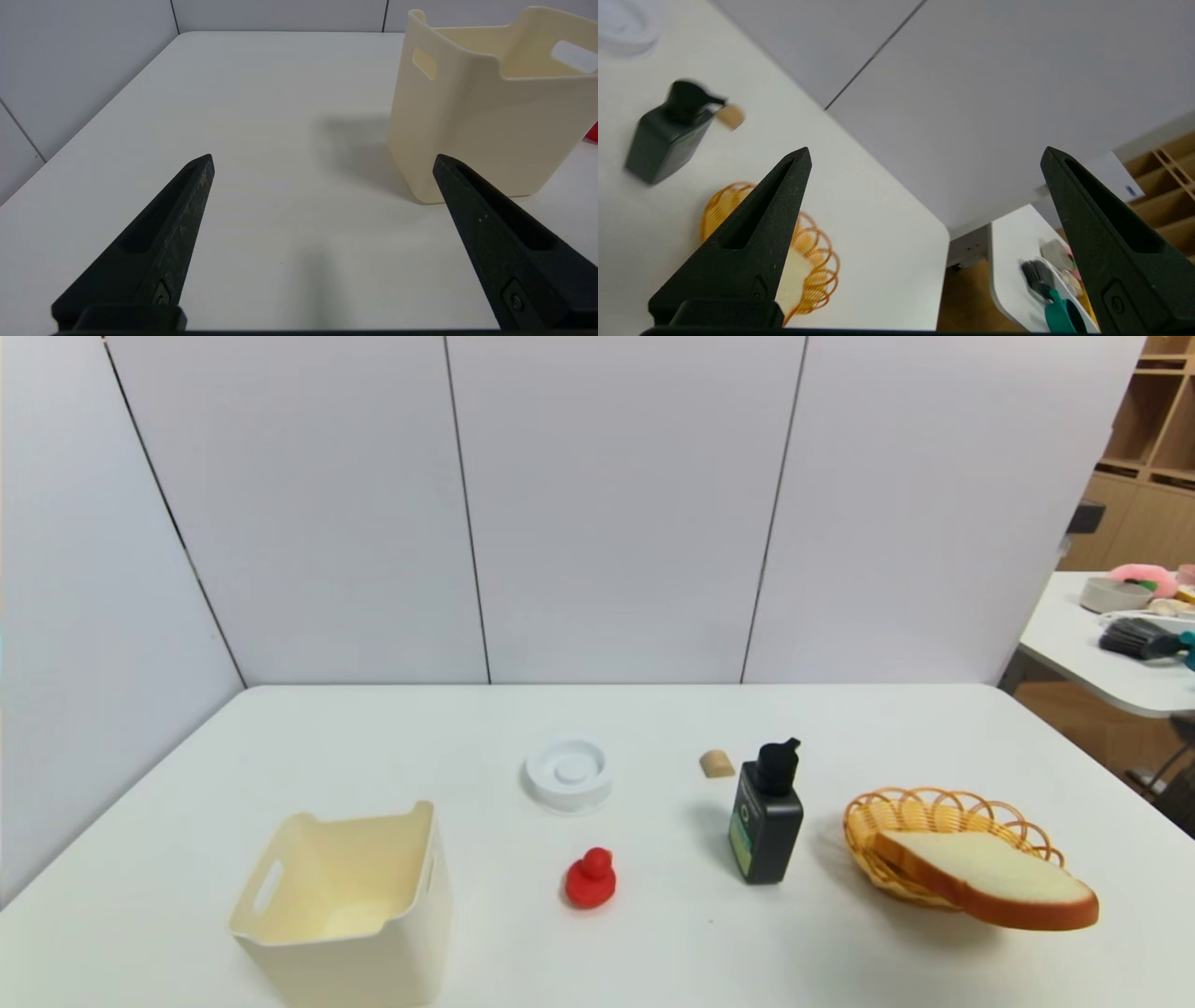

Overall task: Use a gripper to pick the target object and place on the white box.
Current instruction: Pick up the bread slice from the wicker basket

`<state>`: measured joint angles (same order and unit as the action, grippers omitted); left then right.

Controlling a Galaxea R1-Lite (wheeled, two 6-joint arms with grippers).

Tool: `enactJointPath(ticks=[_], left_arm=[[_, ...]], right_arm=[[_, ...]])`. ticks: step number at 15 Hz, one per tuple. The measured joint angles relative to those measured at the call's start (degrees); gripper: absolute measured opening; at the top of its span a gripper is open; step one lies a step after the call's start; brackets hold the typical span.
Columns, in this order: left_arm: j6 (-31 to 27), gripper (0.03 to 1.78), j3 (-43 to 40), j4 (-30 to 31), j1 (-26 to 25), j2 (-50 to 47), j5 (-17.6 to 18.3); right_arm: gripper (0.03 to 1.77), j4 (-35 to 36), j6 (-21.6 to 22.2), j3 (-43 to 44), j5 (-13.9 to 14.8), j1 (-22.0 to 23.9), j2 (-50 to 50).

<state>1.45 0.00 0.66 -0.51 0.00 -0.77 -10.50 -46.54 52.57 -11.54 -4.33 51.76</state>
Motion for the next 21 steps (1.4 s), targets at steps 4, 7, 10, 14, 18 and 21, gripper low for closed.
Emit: enactJointPath(ticks=[4, 7, 10, 14, 18, 21], left_arm=[[0.0, 1.69, 0.0, 0.0, 0.0, 0.0, 0.0], [0.0, 1.69, 0.0, 0.0, 0.0, 0.0, 0.0], [0.0, 1.69, 0.0, 0.0, 0.0, 0.0, 0.0], [0.0, 1.69, 0.0, 0.0, 0.0, 0.0, 0.0], [0.0, 1.69, 0.0, 0.0, 0.0, 0.0, 0.0], [0.0, 1.69, 0.0, 0.0, 0.0, 0.0, 0.0]], right_arm=[[1.70, -11.1, -8.3, -2.2, -2.5, -0.3, -2.1], [1.70, -20.4, -14.8, -2.2, -2.4, -0.5, -5.2], [1.70, -21.7, -20.0, -4.5, -2.3, -0.3, -5.1], [1.70, -16.0, -20.8, -11.1, -2.2, 0.0, -2.8], [1.70, -7.7, -20.5, -16.3, -2.1, 0.5, 1.9], [1.70, -5.3, -20.4, -17.7, -2.1, 1.3, 6.1]])
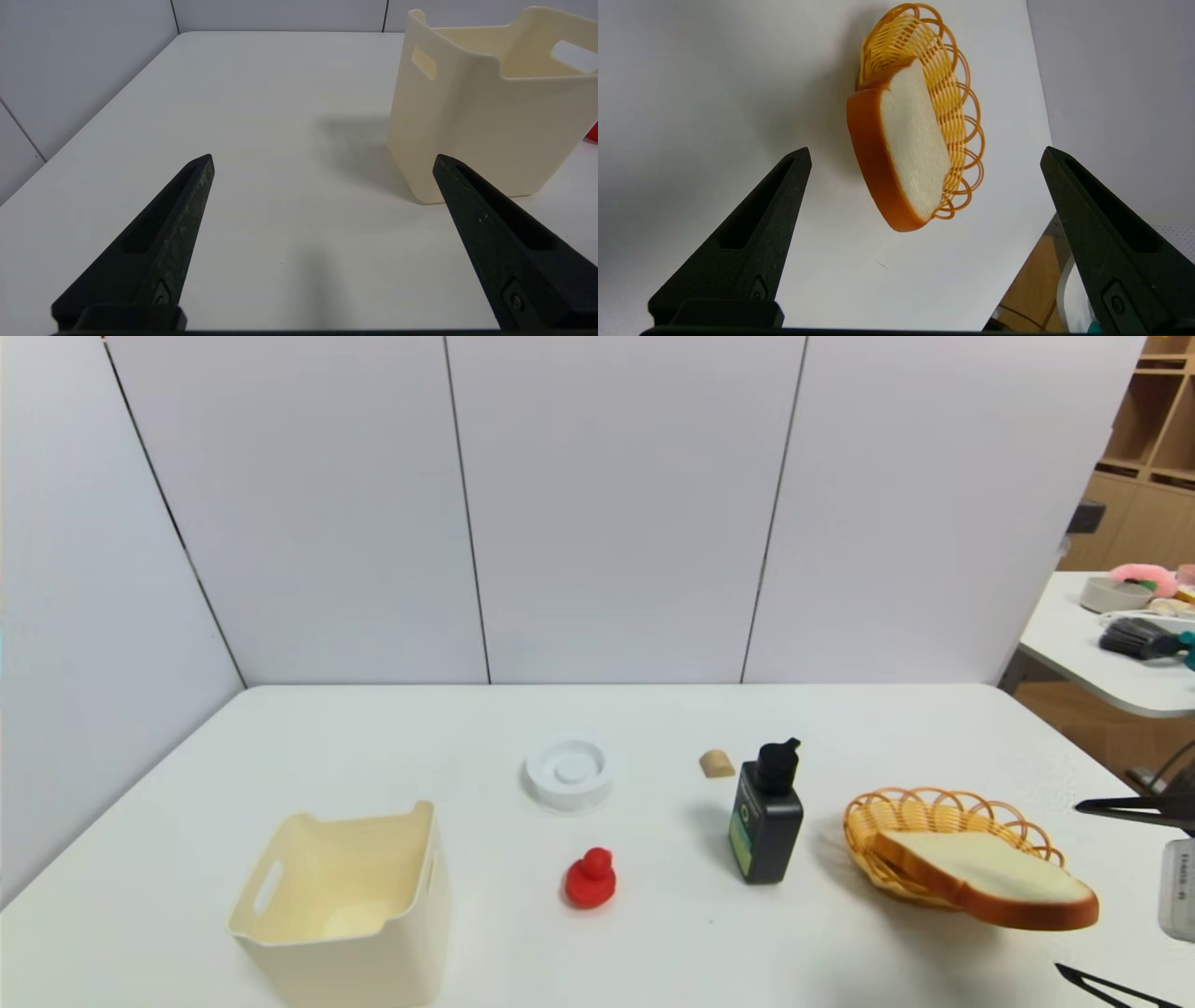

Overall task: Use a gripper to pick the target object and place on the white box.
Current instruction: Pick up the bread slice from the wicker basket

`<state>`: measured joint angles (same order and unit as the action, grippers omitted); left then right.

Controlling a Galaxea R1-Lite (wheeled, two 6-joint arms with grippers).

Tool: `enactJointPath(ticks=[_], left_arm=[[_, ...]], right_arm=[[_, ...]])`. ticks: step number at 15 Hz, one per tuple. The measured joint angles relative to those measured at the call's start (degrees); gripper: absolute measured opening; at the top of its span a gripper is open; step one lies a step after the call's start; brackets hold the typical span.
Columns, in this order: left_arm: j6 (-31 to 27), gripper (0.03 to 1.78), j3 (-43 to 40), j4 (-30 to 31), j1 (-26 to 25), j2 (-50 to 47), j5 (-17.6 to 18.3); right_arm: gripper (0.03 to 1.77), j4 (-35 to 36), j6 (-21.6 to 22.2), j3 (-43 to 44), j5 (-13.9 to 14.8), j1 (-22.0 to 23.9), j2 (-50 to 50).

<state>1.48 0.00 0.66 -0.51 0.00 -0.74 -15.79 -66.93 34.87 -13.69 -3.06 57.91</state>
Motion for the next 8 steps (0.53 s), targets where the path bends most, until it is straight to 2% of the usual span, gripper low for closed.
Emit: enactJointPath(ticks=[6, 8], left_arm=[[0.0, 1.69, 0.0, 0.0, 0.0, 0.0, 0.0], [0.0, 1.69, 0.0, 0.0, 0.0, 0.0, 0.0]], right_arm=[[1.70, 0.4, 0.0, -0.5, -0.2, 2.1, 5.7], [1.70, 2.5, -0.1, -0.5, -0.4, 3.0, 7.7]])
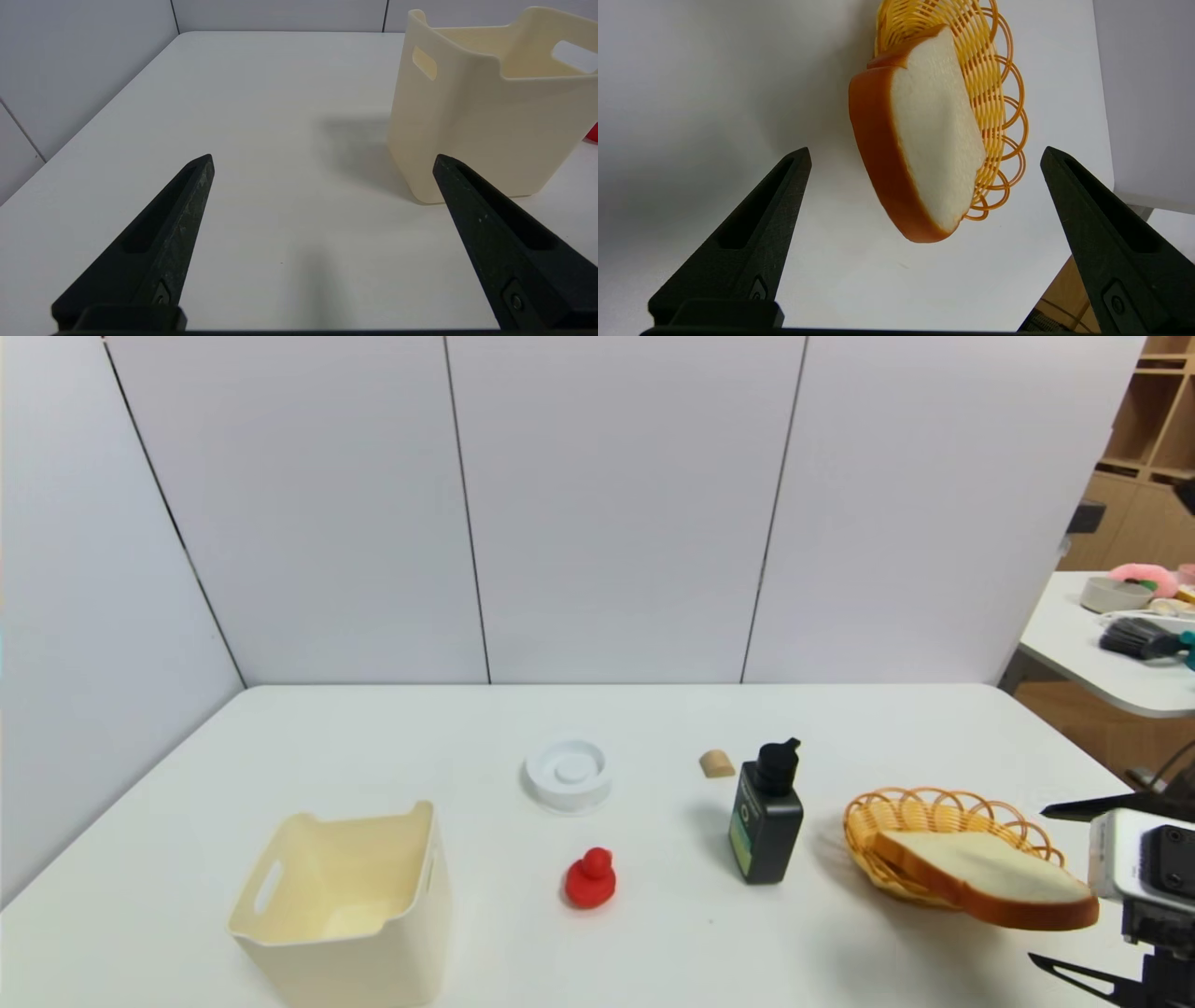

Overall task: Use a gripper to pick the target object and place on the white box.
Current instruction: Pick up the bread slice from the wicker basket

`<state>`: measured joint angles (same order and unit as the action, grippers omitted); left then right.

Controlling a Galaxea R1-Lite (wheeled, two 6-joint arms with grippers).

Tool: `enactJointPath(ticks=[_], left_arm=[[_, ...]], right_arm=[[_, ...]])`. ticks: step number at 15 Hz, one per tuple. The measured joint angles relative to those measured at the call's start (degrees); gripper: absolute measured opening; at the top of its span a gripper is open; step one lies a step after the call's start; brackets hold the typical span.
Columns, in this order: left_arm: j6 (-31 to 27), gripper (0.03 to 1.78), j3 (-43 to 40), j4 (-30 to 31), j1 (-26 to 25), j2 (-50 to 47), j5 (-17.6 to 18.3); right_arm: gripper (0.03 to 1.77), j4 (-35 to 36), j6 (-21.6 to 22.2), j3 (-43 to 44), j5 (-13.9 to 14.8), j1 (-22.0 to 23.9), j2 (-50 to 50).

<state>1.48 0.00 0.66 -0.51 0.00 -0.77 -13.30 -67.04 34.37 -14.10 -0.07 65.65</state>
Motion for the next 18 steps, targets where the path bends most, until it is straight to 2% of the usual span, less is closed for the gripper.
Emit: enactJointPath(ticks=[6, 15, 18], left_arm=[[0.0, 1.69, 0.0, 0.0, 0.0, 0.0, 0.0], [0.0, 1.69, 0.0, 0.0, 0.0, 0.0, 0.0], [0.0, 1.69, 0.0, 0.0, 0.0, 0.0, 0.0]], right_arm=[[1.70, 3.4, 0.1, 0.2, -0.2, 3.2, 5.7], [1.70, 6.9, 0.1, -0.2, -0.4, 3.6, 10.4], [1.70, 7.6, 0.1, -0.2, -1.5, 3.8, 11.4]])
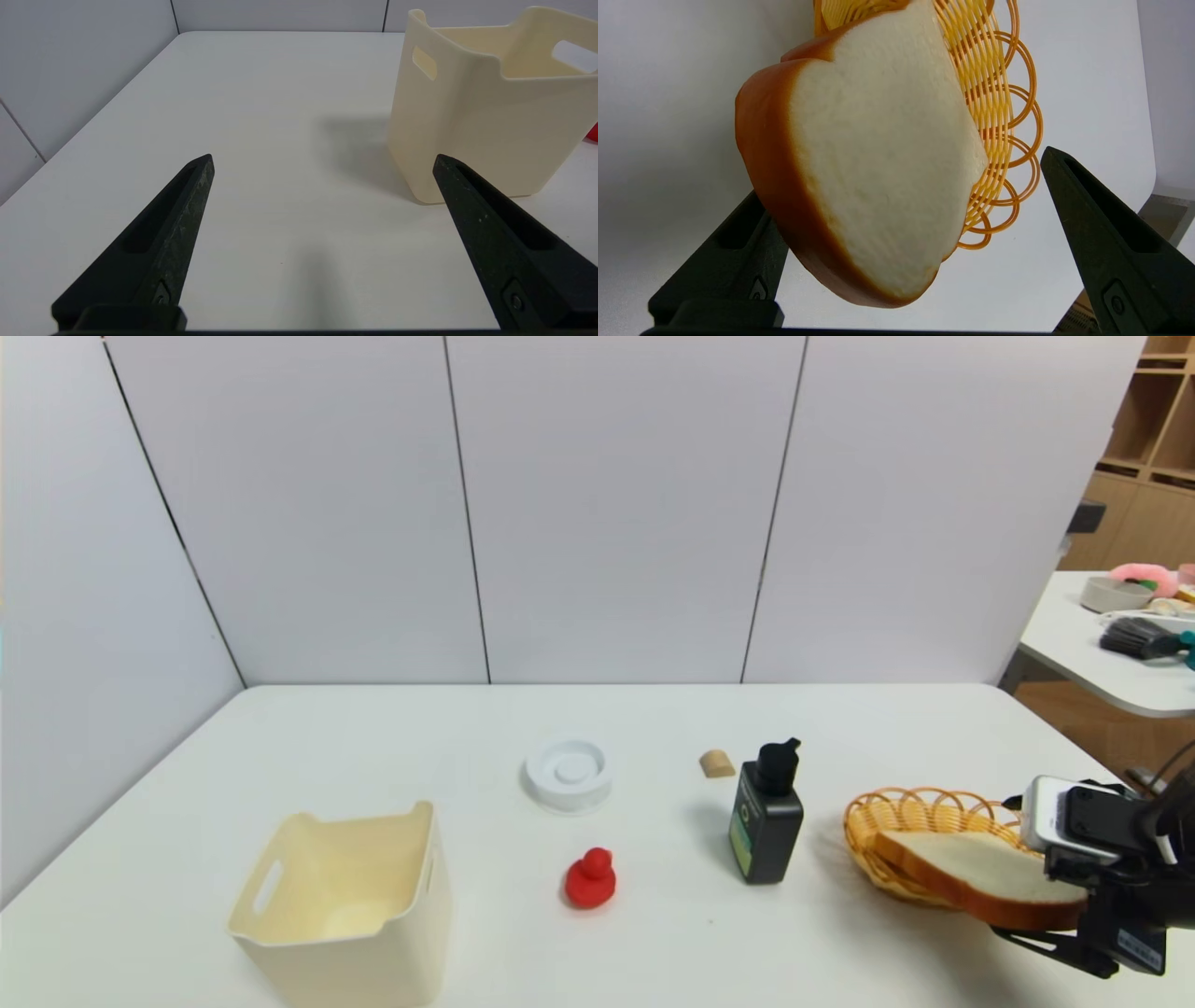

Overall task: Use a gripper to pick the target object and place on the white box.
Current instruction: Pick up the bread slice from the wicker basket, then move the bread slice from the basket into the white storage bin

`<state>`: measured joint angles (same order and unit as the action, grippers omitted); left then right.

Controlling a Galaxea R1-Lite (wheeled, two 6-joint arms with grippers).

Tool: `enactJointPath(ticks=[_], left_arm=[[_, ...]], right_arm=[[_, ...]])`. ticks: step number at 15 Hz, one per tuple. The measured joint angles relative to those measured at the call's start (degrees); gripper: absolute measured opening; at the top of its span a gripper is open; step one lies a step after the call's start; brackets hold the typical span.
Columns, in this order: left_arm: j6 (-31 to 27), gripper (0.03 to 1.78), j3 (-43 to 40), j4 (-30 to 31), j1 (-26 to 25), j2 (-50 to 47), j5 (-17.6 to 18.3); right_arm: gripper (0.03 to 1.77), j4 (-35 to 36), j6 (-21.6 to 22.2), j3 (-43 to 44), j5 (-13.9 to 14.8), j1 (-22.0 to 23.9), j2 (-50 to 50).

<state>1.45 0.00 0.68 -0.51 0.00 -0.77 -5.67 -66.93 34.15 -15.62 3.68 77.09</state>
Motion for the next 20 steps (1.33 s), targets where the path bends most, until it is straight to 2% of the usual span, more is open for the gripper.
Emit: enactJointPath(ticks=[1, 5, 8, 9, 10, 16, 20], left_arm=[[0.0, 1.69, 0.0, 0.0, 0.0, 0.0, 0.0], [0.0, 1.69, 0.0, 0.0, 0.0, 0.0, 0.0], [0.0, 1.69, 0.0, 0.0, 0.0, 0.0, 0.0], [0.0, 1.69, 0.0, 0.0, 0.0, 0.0, 0.0], [0.0, 1.69, 0.0, 0.0, 0.0, 0.0, 0.0], [0.0, 1.69, 0.0, 0.0, 0.0, 0.0, 0.0], [0.0, 1.69, 0.0, 0.0, 0.0, 0.0, 0.0]], right_arm=[[1.70, 0.2, 0.0, 0.0, -0.5, 0.1, 0.4], [1.08, 0.2, 0.0, -0.4, -0.3, 0.3, 1.6], [0.76, 0.3, 0.1, -0.2, -0.5, 0.7, 2.2], [0.44, 0.4, 0.0, -0.1, -0.5, 0.8, 2.3], [0.28, 0.4, 0.1, 0.0, -0.5, 0.9, 2.4], [0.28, 0.2, 0.4, -0.1, -1.1, 1.1, 2.1], [0.28, 5.0, 5.6, 2.8, -1.7, 1.4, 1.2]])
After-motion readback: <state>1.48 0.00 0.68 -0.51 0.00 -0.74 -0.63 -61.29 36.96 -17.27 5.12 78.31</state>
